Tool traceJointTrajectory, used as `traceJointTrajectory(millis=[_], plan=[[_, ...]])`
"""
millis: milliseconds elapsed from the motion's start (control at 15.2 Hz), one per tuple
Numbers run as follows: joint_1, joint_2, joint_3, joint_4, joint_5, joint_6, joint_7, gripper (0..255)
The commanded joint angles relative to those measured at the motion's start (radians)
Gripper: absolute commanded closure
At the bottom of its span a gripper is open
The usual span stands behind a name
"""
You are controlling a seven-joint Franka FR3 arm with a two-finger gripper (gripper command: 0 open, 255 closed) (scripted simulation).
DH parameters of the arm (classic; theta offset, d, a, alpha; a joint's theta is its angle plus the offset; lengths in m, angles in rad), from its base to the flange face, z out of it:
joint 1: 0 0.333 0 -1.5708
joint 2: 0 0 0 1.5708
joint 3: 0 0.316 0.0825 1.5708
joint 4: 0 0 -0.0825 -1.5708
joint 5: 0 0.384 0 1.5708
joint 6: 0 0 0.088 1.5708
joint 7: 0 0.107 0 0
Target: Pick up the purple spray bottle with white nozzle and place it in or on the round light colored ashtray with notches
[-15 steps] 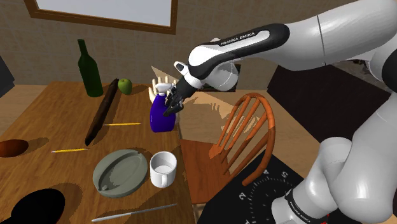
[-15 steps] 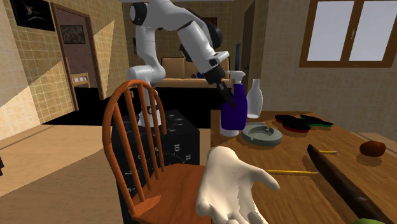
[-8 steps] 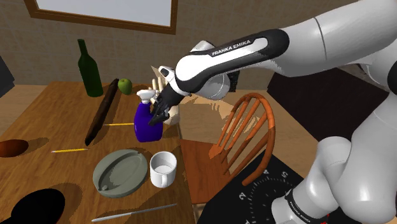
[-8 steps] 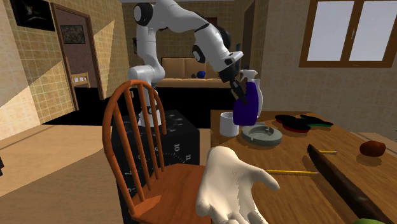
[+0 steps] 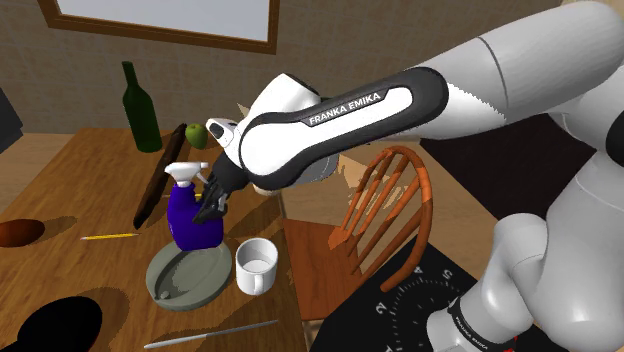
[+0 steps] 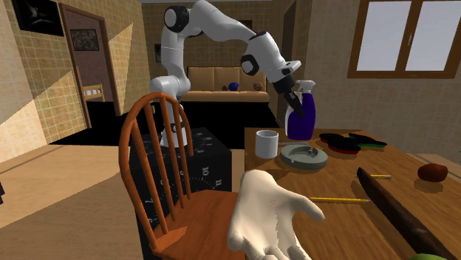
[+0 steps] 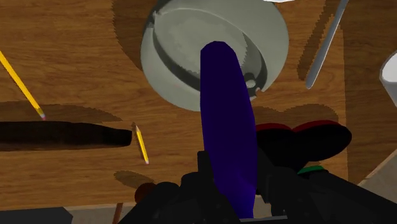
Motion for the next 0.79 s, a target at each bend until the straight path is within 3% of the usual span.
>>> traceJointTrajectory(millis=[0,726], plan=[[0.021,0.034,0.009,0.025,-0.013,0.021,0.037,255],[-0.010,0.131,0.064,0.009,0.123,0.127,-0.103,255]])
